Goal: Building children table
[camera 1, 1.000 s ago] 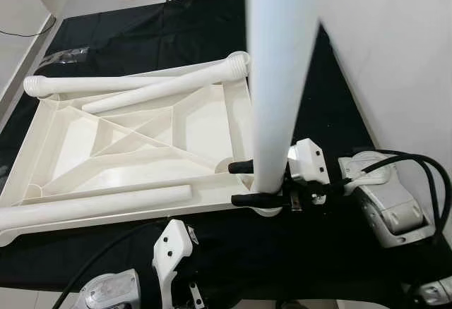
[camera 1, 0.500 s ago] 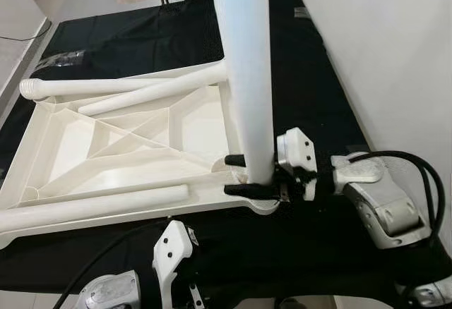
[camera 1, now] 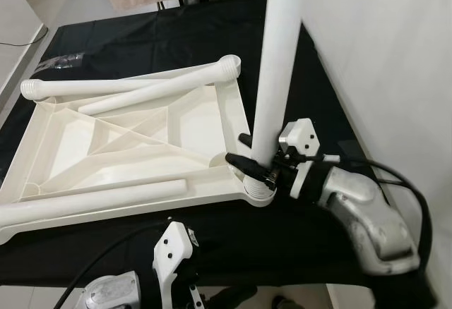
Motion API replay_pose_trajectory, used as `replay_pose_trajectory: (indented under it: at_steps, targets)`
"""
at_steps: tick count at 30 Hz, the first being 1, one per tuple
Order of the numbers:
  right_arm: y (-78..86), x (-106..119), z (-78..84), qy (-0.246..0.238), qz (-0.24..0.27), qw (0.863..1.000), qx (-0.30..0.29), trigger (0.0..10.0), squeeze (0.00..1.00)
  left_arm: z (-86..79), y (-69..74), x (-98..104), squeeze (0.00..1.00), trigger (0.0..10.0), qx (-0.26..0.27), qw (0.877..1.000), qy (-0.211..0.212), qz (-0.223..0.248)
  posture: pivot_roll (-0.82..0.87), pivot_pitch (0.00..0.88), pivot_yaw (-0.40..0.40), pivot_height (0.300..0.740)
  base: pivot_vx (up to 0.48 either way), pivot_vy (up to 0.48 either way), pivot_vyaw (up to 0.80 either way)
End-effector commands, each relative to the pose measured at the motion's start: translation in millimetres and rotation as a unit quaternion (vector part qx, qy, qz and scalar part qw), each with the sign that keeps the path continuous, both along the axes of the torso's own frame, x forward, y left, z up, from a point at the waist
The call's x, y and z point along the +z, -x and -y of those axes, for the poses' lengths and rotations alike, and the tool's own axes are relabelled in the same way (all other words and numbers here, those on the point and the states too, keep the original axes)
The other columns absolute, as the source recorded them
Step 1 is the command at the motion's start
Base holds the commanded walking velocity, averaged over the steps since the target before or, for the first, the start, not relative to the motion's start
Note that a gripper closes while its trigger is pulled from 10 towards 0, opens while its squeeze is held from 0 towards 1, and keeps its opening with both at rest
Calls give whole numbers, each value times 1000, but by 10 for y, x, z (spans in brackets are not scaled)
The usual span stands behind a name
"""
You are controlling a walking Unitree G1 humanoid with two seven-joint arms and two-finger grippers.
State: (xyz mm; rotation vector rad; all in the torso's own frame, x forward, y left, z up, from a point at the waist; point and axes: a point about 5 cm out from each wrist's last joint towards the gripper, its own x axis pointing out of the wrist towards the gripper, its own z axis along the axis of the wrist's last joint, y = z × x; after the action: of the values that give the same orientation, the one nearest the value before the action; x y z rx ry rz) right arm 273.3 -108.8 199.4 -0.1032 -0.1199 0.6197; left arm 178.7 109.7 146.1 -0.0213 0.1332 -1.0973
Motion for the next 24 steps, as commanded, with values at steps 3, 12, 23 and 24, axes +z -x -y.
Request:
replay_pose_trajectory:
  at_steps: [3, 12, 23, 24]
  targets:
    - [47, -406, 61, 47, -76, 992, -87, 10000, 0, -40, 12, -59, 0, 10000, 1, 1000, -8, -14, -55, 309, 100, 740, 0, 0, 0]
    - [46, -50, -141, -2, -3, 990, 142, 10000, 0, -32, -27, -68, 0, 10000, 3, 1000, -7, -11, -56, 299, 95, 740, 0, 0, 0]
    - [-150, 63, 209, 77, -1, 948, 309, 10000, 0, -24, 4, -47, 0, 10000, 5, 1000, -5, -9, -23, 314, 91, 740, 0, 0, 0]
    - [-189, 76, 226, 96, 6, 946, 309, 10000, 0, -25, 13, -43, 0, 10000, 6, 1000, -5, -9, -22, 315, 92, 740, 0, 0, 0]
